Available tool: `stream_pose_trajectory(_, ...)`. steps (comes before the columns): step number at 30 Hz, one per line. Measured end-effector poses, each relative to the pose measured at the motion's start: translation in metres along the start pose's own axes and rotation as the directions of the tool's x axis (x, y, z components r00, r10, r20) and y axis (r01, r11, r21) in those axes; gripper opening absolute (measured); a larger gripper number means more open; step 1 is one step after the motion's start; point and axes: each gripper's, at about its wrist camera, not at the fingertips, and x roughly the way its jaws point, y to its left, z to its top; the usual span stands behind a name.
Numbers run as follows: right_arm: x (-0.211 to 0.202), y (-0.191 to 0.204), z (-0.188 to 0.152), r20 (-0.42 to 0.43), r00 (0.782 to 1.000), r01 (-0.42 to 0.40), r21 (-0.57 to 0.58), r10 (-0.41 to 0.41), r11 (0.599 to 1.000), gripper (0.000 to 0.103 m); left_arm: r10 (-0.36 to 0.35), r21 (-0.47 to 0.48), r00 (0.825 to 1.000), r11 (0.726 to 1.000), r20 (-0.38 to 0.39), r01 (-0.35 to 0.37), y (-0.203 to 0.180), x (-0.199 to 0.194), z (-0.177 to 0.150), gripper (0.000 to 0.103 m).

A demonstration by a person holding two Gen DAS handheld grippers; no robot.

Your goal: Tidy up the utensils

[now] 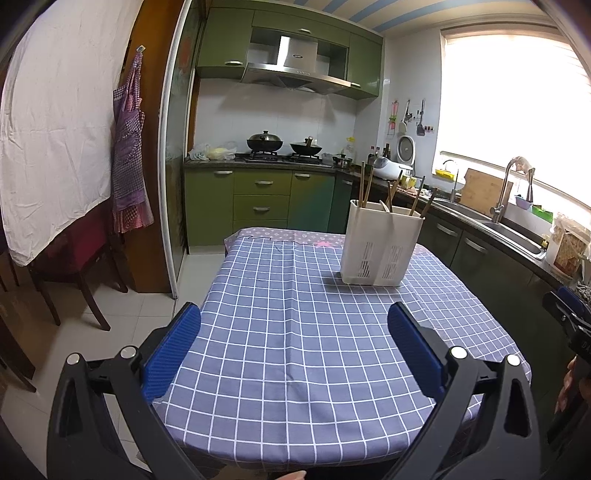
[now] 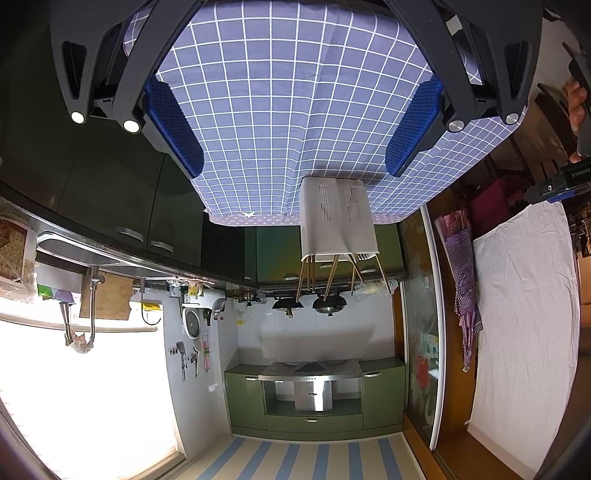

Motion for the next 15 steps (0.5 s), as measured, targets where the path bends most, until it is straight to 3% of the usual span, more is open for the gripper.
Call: stream_pose_trajectory(15, 0.0005, -0.002, -0.0019, -0.004, 1.0, -0.003, 0.0, 0.003, 1.0, 0.097, 0.001, -0.001, 1.0, 1.0, -0.004, -0.001, 0.0028, -0.0007, -0.0013, 0.096)
